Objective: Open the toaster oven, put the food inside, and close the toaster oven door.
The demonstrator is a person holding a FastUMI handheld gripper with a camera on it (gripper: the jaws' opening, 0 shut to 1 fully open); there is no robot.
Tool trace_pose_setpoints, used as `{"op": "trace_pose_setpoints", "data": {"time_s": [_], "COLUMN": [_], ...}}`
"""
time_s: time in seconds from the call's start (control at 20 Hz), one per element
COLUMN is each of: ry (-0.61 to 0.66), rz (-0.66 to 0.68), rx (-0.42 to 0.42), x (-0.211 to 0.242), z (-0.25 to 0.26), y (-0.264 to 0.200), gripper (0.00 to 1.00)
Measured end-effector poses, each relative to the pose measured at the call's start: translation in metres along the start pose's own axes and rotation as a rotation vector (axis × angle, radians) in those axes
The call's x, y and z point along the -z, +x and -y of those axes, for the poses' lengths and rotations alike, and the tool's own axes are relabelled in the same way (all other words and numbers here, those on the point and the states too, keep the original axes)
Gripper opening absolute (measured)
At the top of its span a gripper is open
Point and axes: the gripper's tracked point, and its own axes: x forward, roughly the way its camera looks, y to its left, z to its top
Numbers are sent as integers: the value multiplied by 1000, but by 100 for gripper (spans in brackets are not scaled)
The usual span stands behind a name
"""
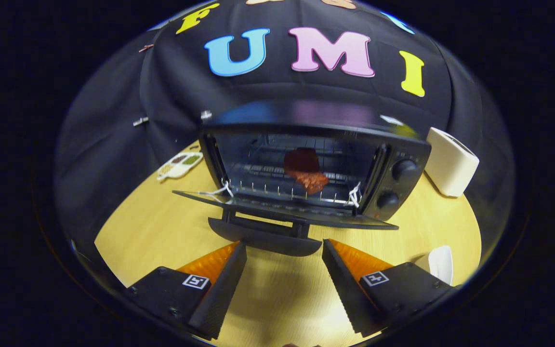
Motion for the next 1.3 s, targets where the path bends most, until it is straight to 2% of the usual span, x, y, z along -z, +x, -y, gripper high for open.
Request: {"op": "trace_pose_setpoints", "data": {"time_s": [0.2,0.35,0.6,0.8,0.9,1.3], "ry": [14,17,5,-114,-134,-27], "rz": [93,164,292,418,471,522], "rx": [34,39,28,90,126,172], "x": [-65,-102,-140,-169,-176,-162], "z": [12,12,12,37,48,64], "y": [12,4,-45,-99,-126,-193], "gripper": [99,99,98,98,99,98]}}
